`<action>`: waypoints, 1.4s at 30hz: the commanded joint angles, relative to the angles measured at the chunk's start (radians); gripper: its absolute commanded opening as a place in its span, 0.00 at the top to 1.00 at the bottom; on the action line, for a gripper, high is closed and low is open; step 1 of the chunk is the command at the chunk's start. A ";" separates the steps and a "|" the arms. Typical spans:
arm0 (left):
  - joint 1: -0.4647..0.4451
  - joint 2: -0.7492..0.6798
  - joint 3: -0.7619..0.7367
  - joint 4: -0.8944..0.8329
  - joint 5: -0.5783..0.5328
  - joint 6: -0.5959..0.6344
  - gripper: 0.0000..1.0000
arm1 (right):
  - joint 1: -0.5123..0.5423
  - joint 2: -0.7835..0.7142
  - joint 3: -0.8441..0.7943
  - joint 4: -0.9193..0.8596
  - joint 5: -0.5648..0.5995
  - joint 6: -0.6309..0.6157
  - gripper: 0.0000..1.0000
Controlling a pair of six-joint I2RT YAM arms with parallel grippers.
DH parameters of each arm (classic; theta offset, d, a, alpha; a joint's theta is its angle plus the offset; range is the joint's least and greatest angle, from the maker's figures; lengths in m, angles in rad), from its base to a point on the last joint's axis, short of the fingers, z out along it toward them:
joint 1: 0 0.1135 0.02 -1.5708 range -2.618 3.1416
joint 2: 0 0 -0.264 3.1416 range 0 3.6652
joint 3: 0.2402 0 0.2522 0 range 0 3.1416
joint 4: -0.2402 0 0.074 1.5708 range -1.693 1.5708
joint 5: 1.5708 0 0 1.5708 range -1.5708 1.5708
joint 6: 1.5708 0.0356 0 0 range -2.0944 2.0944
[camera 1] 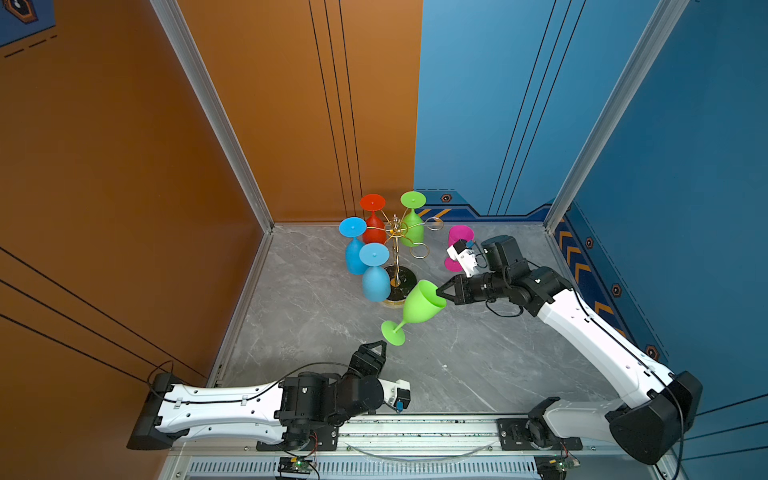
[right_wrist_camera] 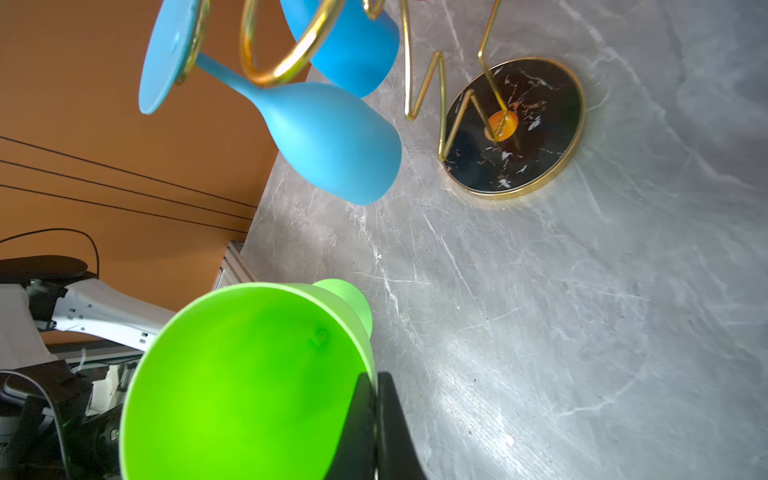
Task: Take the wine glass off the wine glass rack
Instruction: 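Carry the green glass to the magenta glass with the right gripper while the left withdraws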
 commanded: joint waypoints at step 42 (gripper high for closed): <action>0.677 -0.094 0.199 -0.015 0.324 -1.014 0.08 | -0.335 0.262 0.355 -0.196 0.701 -0.222 1.00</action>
